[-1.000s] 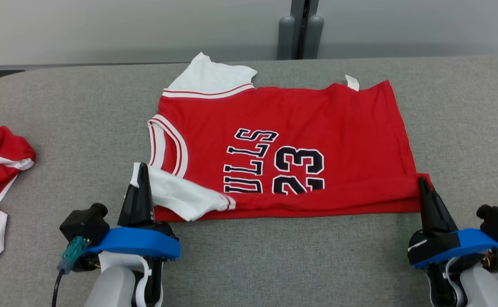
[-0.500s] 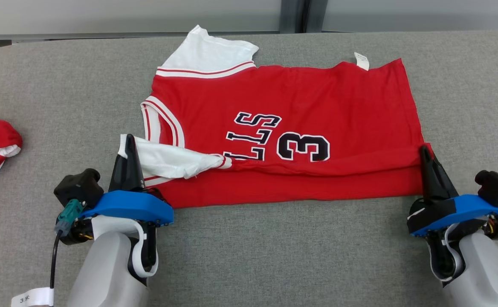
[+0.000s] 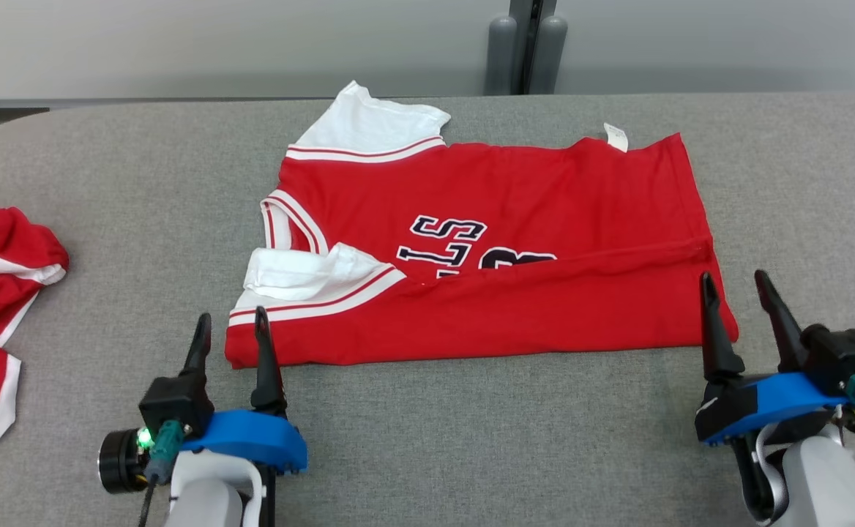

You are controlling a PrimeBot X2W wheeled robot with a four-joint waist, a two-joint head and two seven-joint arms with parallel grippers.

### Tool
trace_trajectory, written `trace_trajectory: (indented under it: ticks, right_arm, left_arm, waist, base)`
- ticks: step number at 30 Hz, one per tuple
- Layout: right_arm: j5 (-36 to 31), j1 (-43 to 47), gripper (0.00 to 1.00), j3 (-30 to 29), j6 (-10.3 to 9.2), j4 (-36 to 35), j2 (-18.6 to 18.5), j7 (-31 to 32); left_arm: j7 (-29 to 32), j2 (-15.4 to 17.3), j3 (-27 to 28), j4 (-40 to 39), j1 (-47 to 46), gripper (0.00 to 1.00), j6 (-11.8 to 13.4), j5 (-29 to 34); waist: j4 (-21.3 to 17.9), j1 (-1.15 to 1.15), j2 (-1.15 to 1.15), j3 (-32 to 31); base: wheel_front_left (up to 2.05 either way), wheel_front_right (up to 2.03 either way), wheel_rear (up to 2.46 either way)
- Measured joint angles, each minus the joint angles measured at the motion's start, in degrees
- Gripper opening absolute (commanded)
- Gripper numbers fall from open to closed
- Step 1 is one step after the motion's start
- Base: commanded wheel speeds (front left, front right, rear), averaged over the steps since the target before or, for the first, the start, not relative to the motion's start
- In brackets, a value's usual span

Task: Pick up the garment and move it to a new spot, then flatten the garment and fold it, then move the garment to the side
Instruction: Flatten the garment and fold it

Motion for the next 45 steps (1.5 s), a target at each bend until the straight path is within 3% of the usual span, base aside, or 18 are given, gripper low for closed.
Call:
trace_trajectory:
  ticks: [6, 25, 35, 45]
  right_arm:
    - [-3.7, 5.3, 1.0, -0.9, 0.01, -0.3, 1.9, 0.0]
    - [-2.4, 12.1, 1.0, 1.2, 0.01, 3.5, 2.7, 0.0]
    - [-2.1, 10.2, 1.0, 1.9, 0.01, 2.8, 2.8, 0.0]
    - [-1.1, 5.2, 1.0, 2.6, 0.01, 1.0, 2.8, 0.0]
  left_arm:
    - [0.0, 0.0, -0.3, -0.3, 6.2, 1.0, 0.8, 5.5]
    - [0.0, 0.0, -0.1, 0.0, 14.8, 1.0, -0.7, 4.5]
    - [0.0, 0.0, 1.4, 4.5, 9.2, 1.0, -2.7, -0.8]
    - [0.0, 0.0, 6.6, 10.6, 0.9, 1.0, -2.1, -4.1]
  waist:
    - [-0.2, 0.0, 0.0, -4.0]
    - [-2.2, -0.01, 0.0, -11.1]
    - [-3.1, 0.0, 0.0, -7.1]
    - [-4.0, 0.02, 0.0, 0.2]
  base:
    - [0.0, 0.0, 0.0]
    - [0.0, 0.0, 0.0]
    - [0.0, 0.0, 0.0]
    - [0.0, 0.0, 0.0]
